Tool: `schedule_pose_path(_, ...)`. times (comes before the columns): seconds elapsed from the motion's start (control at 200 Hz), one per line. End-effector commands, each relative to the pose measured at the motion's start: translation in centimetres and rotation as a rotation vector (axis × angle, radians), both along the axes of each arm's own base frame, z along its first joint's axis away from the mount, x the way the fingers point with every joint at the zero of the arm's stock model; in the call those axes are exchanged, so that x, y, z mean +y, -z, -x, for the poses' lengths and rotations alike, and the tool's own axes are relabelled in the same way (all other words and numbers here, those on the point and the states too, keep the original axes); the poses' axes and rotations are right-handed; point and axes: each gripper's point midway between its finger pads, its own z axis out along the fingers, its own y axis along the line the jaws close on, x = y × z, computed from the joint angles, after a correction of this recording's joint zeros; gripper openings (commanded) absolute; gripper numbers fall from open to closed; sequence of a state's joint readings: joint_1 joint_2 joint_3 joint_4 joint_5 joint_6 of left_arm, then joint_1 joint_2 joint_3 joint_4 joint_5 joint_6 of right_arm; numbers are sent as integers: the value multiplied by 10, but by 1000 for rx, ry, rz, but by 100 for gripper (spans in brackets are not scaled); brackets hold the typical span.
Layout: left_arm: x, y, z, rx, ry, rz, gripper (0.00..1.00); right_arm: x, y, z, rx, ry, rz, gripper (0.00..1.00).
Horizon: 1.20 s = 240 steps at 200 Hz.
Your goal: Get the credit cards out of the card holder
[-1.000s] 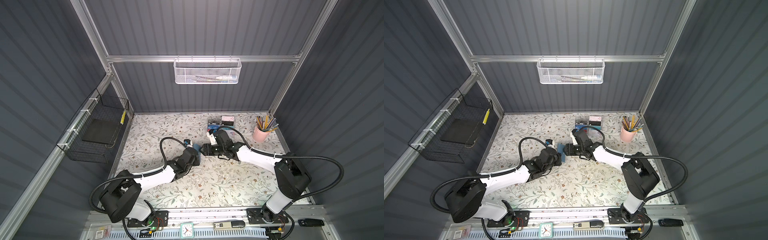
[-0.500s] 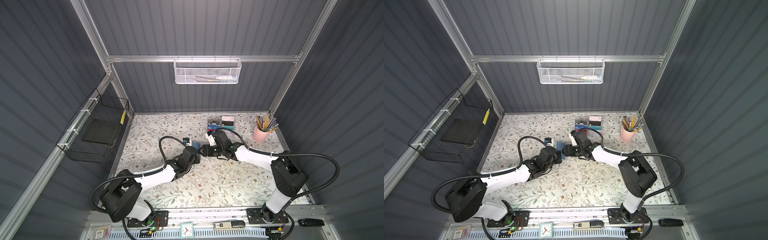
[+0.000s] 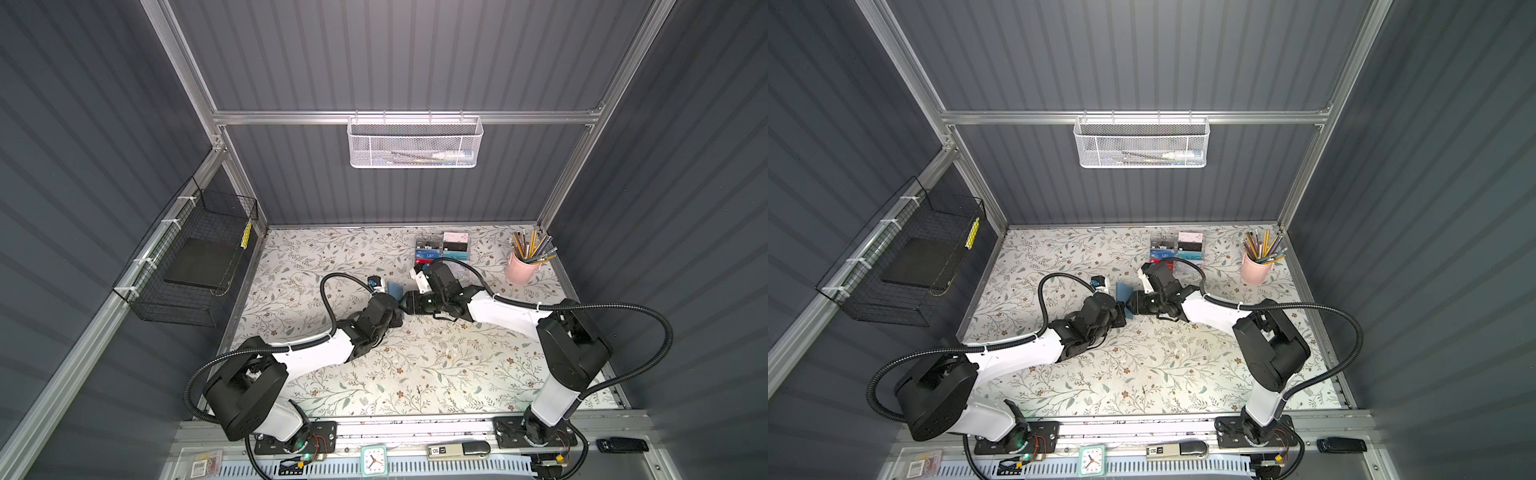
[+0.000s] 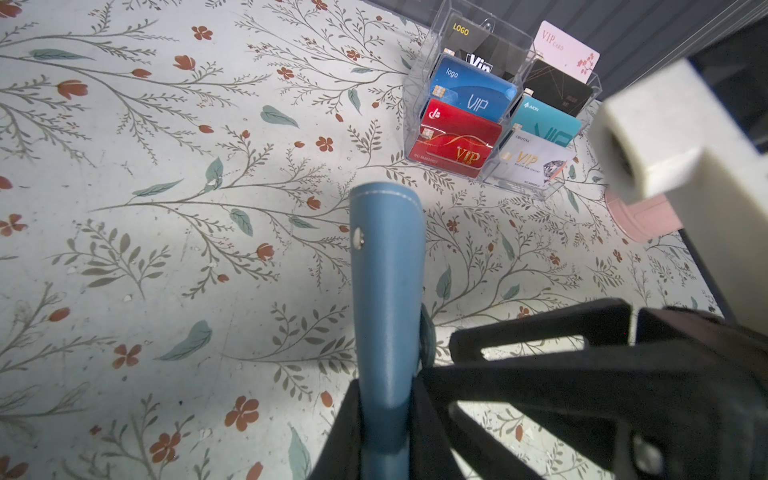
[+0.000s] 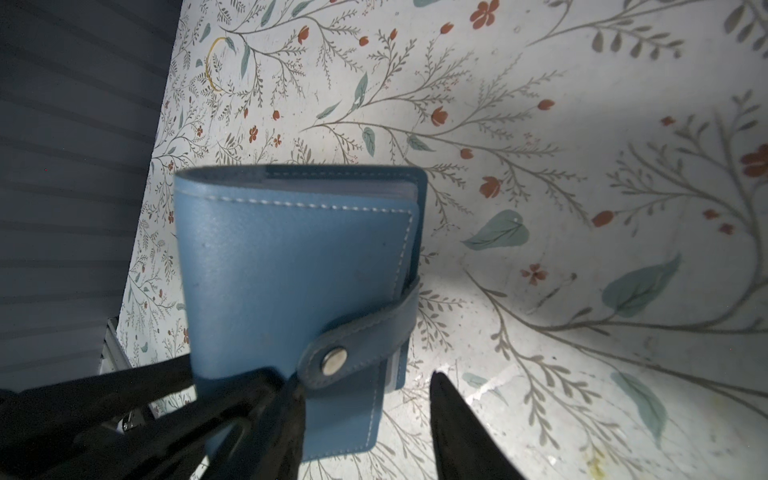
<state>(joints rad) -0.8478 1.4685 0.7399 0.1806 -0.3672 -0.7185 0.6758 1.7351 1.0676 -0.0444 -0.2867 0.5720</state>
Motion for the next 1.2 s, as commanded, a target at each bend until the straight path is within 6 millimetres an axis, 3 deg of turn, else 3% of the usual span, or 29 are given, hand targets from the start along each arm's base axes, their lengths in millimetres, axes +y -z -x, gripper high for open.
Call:
schedule_pose_path(0.0,-13,-21,-5,-50,2,72,0,0,-3,-7,-21,15,9,46)
schedule_pose_path(0.885,-17,-25,-2,-53,-7,126,0,-11,8,-15,-25,74,65,0)
schedule_pose_path(1.196,-16,-27,0,-53,-5,129,0,-15,5,-16,-30,76,65,0)
